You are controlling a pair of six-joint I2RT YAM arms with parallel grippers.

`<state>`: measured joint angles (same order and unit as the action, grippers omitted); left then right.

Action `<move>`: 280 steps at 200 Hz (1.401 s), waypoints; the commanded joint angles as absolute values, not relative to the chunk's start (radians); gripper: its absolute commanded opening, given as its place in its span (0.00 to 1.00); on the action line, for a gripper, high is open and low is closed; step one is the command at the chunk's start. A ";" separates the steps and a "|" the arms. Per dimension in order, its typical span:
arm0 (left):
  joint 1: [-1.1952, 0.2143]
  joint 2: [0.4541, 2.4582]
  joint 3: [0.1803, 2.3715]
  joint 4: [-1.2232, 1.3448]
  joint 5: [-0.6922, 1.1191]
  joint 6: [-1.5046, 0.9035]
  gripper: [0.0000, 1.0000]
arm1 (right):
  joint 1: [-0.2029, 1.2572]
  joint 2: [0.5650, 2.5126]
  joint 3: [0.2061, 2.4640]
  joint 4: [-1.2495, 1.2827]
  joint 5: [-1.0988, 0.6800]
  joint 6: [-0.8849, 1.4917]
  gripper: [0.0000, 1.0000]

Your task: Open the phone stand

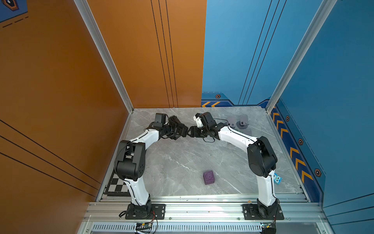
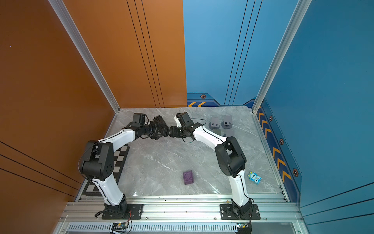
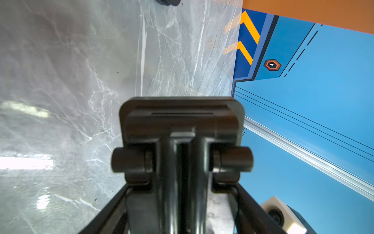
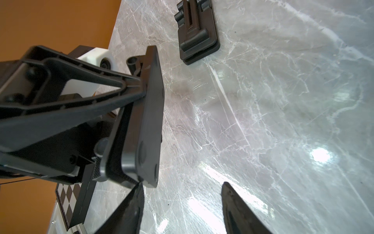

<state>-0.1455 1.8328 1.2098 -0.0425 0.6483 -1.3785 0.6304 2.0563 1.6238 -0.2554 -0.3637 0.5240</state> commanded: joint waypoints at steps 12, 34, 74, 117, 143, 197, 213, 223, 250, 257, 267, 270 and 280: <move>-0.165 1.856 1.249 -0.015 0.709 -1.370 0.34 | 0.635 2.024 1.619 -0.287 -0.345 0.484 0.62; -0.171 1.857 1.255 -0.015 0.710 -1.370 0.34 | 0.633 2.031 1.626 -0.298 -0.333 0.476 0.61; -0.185 1.856 1.255 -0.014 0.708 -1.371 0.34 | 0.625 2.046 1.640 -0.308 -0.324 0.468 0.58; -0.201 1.856 1.270 -0.015 0.715 -1.377 0.34 | 0.618 2.066 1.660 -0.310 -0.315 0.466 0.41; -0.212 1.857 1.282 -0.015 0.728 -1.377 0.34 | 0.612 2.068 1.683 -0.300 -0.311 0.469 0.31; -0.235 1.855 1.279 -0.015 0.758 -1.374 0.34 | 0.611 2.106 1.729 -0.256 -0.318 0.492 0.20; -0.240 1.851 1.281 -0.015 0.764 -1.374 0.34 | 0.611 2.117 1.743 -0.255 -0.311 0.494 0.17; -0.244 1.852 1.284 -0.015 0.766 -1.375 0.34 | 0.610 2.126 1.752 -0.254 -0.311 0.495 0.16; -0.254 1.848 1.291 -0.014 0.773 -1.379 0.33 | 0.607 2.155 1.784 -0.254 -0.315 0.498 0.18; -0.257 1.847 1.292 -0.015 0.773 -1.381 0.33 | 0.606 2.163 1.789 -0.256 -0.318 0.499 0.18; -0.261 1.845 1.295 -0.015 0.775 -1.383 0.33 | 0.602 2.175 1.789 -0.256 -0.319 0.503 0.18; -0.262 1.845 1.296 -0.014 0.776 -1.383 0.33 | 0.601 2.179 1.789 -0.256 -0.318 0.504 0.17; -0.264 1.842 1.296 -0.014 0.778 -1.382 0.33 | 0.597 2.184 1.819 -0.256 -0.318 0.508 0.12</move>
<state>-0.2340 1.8595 1.2575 -0.0109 0.6842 -1.3823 0.6098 2.1414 1.7657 -0.2840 -0.3645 0.4984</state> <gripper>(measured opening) 0.738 0.160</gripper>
